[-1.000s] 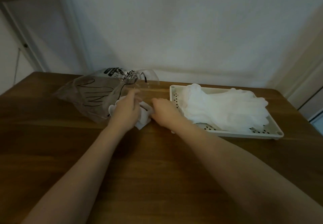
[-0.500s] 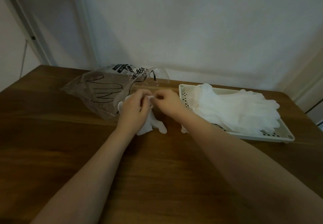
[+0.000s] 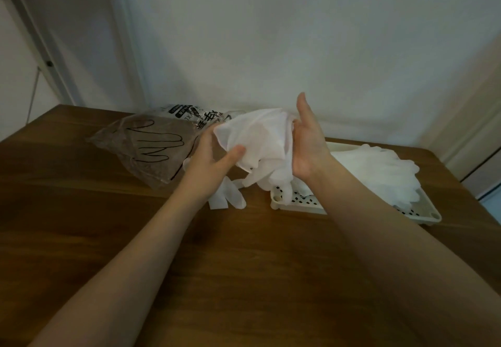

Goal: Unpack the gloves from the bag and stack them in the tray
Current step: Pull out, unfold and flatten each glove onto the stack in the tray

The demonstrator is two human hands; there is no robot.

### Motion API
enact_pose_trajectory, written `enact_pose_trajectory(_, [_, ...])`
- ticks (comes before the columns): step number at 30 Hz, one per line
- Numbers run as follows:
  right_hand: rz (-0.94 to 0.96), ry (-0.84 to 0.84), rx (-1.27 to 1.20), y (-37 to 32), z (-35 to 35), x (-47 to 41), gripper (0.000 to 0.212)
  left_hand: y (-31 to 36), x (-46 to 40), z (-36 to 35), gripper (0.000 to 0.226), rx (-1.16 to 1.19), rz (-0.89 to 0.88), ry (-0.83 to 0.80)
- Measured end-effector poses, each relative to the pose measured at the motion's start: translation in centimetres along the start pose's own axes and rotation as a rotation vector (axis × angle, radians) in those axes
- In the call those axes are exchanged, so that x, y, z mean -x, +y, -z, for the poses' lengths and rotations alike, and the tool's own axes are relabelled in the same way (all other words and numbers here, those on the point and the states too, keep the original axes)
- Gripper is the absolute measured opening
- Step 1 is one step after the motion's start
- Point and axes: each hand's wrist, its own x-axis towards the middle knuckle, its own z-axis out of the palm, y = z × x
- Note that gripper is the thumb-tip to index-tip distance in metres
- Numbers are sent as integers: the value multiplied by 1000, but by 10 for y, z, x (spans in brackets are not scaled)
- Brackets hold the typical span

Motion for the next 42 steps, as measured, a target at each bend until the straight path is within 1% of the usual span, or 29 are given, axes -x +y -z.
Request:
enact_pose_trajectory(2, [9,-75,-2,-2,11,5,72,11,4,-4,19,218,114,-147])
enact_pose_trajectory(3, [11,-102,3,-5,18,6,78,15,3,-6,16,306,165,-178])
enact_pose_trajectory(4, [20,-120,44,-7,24,7,79,17,3,-7,16,417,215,-190])
enact_pose_trajectory(6, [55,-99,216,-10,33,12,73,21,-1,-9,24,618,267,-169])
enact_pose_trajectory(8, [90,-8,401,-16,41,23,55,29,-4,-13,24,700,286,-125])
enact_pose_trajectory(9, [65,-9,437,-20,45,28,55,31,-6,-14,21,705,299,-98])
enact_pose_trajectory(13, [-120,-240,501,-34,68,50,70,42,-8,-25,14,644,349,-84])
enact_pose_trajectory(14, [-124,-264,521,-36,73,52,71,44,-8,-28,13,622,361,-75])
enact_pose_trajectory(16, [-122,-256,502,-36,79,55,72,47,-8,-34,15,583,393,-34])
enact_pose_trajectory(17, [-130,-236,493,-36,80,59,67,48,-8,-37,17,567,406,-13])
enact_pose_trajectory(19, [-125,-186,475,-38,83,67,45,54,-7,-45,18,522,419,-18])
enact_pose_trajectory(20, [-109,-147,435,-38,84,71,34,57,-6,-49,18,494,420,-46])
enact_pose_trajectory(21, [-88,-104,377,-39,86,75,28,58,-7,-51,20,452,409,-86])
enact_pose_trajectory(23, [-50,-70,256,-42,92,82,30,61,-7,-56,24,350,355,-193])
enact_pose_trajectory(25, [-6,-65,199,-45,97,88,35,63,-7,-60,18,315,291,-274])
enact_pose_trajectory(26, [15,-36,220,-45,100,90,34,64,-7,-62,18,336,279,-287])
enact_pose_trajectory(28, [57,81,326,-46,104,94,19,65,-9,-69,22,388,261,-275])
enact_pose_trajectory(30, [53,162,415,-48,109,99,19,67,-12,-80,22,389,238,-245])
enact_pose_trajectory(32, [14,185,506,-51,114,105,20,69,-14,-88,23,413,215,-223])
enact_pose_trajectory(34, [-11,182,518,-59,121,113,21,73,-18,-98,24,416,196,-208])
enact_pose_trajectory(35, [-3,188,501,-63,124,115,22,74,-20,-103,24,393,181,-202])
enact_pose_trajectory(37, [44,256,498,-72,133,116,23,78,-26,-114,24,305,139,-211])
enact_pose_trajectory(39, [103,363,675,-79,139,115,17,80,-34,-125,23,215,79,-216])
enact_pose_trajectory(40, [139,403,767,-84,141,114,18,83,-38,-129,22,178,44,-214])
enact_pose_trajectory(42, [212,487,810,-96,142,115,23,92,-48,-137,22,114,-28,-203])
